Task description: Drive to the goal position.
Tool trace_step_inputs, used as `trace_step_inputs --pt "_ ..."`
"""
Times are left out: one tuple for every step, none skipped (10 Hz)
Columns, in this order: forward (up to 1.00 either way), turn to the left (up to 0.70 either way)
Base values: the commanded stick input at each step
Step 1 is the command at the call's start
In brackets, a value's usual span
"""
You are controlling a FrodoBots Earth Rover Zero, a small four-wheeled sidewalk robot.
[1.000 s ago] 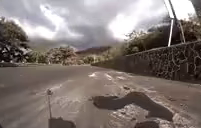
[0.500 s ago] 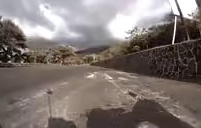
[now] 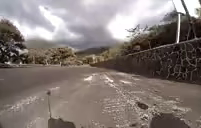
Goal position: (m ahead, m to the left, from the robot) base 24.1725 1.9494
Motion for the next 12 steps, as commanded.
trace_step_inputs --pt "1.00 0.00" --pt "1.00 0.06" --pt "1.00 0.18" --pt "1.00 0.00" --pt "1.00 0.00" --pt "1.00 0.00" --pt "1.00 0.00" --pt "1.00 0.00" --pt "1.00 0.00" --pt "1.00 0.00" --pt "1.00 0.00" --pt "1.00 0.00"
